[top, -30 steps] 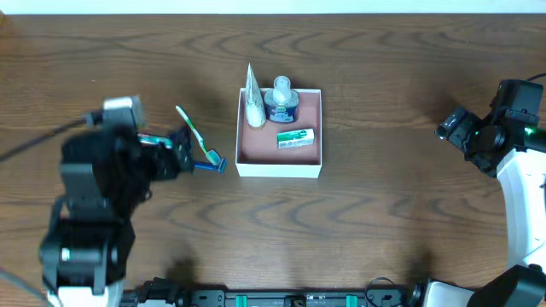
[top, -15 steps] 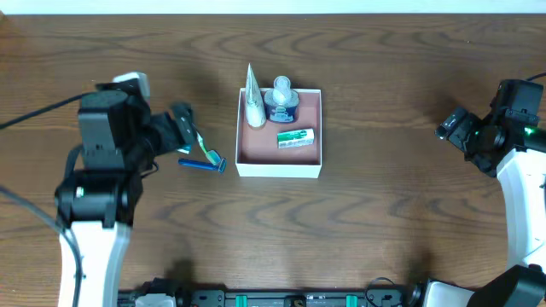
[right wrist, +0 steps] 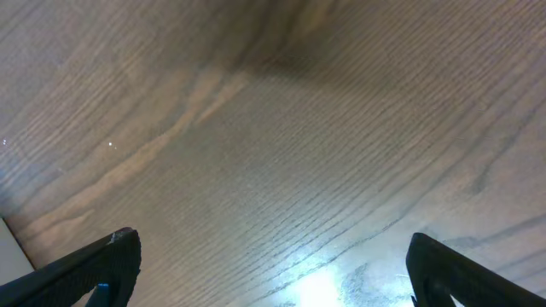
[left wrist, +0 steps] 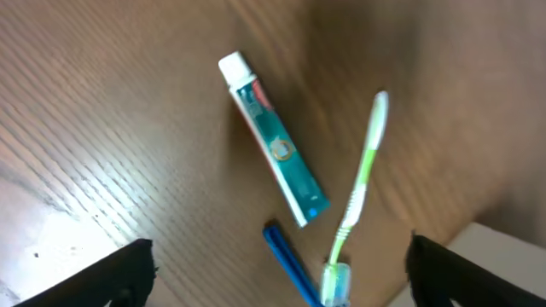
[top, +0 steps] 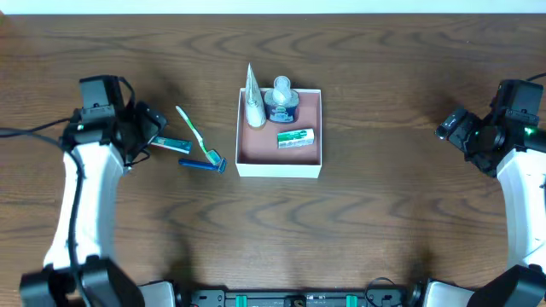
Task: Pack container
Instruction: 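Reach the left gripper to the Colgate toothpaste tube and grasp it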
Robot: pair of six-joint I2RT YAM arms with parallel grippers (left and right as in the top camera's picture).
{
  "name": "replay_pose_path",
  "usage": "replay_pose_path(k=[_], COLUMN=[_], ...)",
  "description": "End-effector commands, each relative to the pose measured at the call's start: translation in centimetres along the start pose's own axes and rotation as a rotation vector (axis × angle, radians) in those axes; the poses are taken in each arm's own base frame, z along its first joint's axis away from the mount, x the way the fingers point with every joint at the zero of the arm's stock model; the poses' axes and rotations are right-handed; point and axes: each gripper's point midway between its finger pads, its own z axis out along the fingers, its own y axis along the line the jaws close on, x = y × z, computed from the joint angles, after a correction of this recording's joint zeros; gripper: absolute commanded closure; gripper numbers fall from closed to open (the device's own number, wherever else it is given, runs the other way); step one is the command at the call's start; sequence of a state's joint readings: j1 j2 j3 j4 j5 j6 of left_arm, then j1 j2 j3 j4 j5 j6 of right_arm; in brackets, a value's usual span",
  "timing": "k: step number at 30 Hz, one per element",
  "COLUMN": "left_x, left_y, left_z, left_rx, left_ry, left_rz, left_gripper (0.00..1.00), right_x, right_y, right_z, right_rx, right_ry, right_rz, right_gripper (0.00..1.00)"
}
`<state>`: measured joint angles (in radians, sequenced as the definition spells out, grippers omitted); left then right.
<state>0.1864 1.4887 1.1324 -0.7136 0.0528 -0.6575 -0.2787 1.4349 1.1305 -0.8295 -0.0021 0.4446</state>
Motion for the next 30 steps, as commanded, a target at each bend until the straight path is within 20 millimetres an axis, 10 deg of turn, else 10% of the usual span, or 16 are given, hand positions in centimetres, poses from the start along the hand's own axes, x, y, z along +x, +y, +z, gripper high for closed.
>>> replay_pose_path(k=[1, 30], left_x=[-0.1, 1.7], left_y=[0.3, 2.4], left_z=[1.4, 12.6], left_rx=[-0.041, -0.199], left_ry=[0.023, 0.231], left_rz=[-0.049, -0.07], left_gripper=[0.11, 0.19], right_x=[-0.6, -0.6], right_y=[-0.1, -0.1], right_z=[-0.5, -0.5], right_rx=[0.006, 0.006], right_ry=[-0.024, -0.024], right_rz=[0.015, 0.015], right_gripper=[0.01, 0.01])
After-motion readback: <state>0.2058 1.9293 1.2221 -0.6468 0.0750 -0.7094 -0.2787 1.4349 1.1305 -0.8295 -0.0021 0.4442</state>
